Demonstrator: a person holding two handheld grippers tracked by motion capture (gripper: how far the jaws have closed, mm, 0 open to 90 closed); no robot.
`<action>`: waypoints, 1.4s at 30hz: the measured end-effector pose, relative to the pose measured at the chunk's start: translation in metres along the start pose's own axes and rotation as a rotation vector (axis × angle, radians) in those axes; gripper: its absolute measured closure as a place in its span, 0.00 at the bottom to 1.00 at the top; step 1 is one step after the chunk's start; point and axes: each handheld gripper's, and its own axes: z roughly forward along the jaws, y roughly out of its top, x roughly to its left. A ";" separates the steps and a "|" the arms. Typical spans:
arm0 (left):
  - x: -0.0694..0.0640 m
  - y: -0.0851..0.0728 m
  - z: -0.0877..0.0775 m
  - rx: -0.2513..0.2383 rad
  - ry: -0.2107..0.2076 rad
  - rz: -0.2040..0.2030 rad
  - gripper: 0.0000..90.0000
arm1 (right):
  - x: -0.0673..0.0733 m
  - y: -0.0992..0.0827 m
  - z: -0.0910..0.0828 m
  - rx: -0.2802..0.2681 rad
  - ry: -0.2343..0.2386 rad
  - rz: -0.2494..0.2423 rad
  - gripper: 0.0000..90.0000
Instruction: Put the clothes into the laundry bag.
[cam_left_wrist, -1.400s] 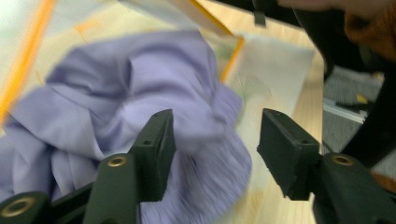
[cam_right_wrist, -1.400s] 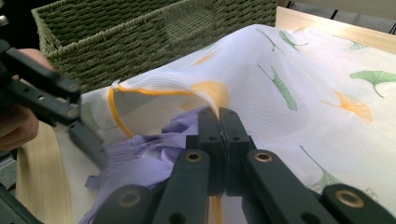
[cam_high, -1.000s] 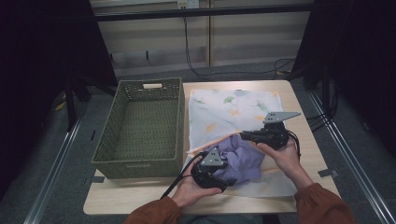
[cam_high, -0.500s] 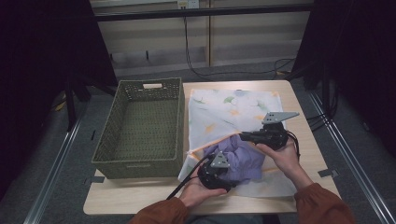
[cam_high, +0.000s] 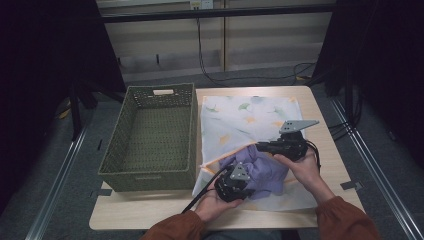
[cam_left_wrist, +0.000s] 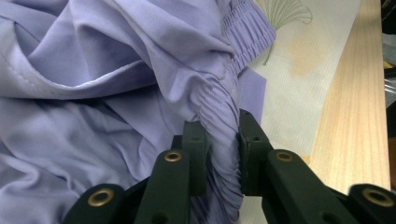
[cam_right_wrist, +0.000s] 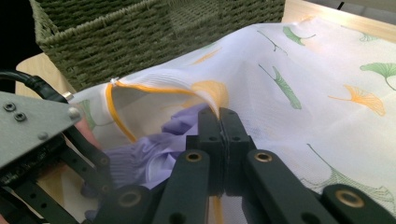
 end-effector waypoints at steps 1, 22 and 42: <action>0.002 0.001 -0.002 0.017 -0.001 0.017 0.86 | 0.000 0.001 -0.001 -0.005 0.001 -0.001 1.00; 0.023 0.025 -0.018 -0.097 0.053 -0.083 0.87 | 0.005 0.004 0.000 0.005 0.045 -0.001 1.00; 0.037 0.045 -0.021 -0.132 0.092 -0.104 0.87 | 0.006 0.006 -0.003 -0.005 0.060 0.001 1.00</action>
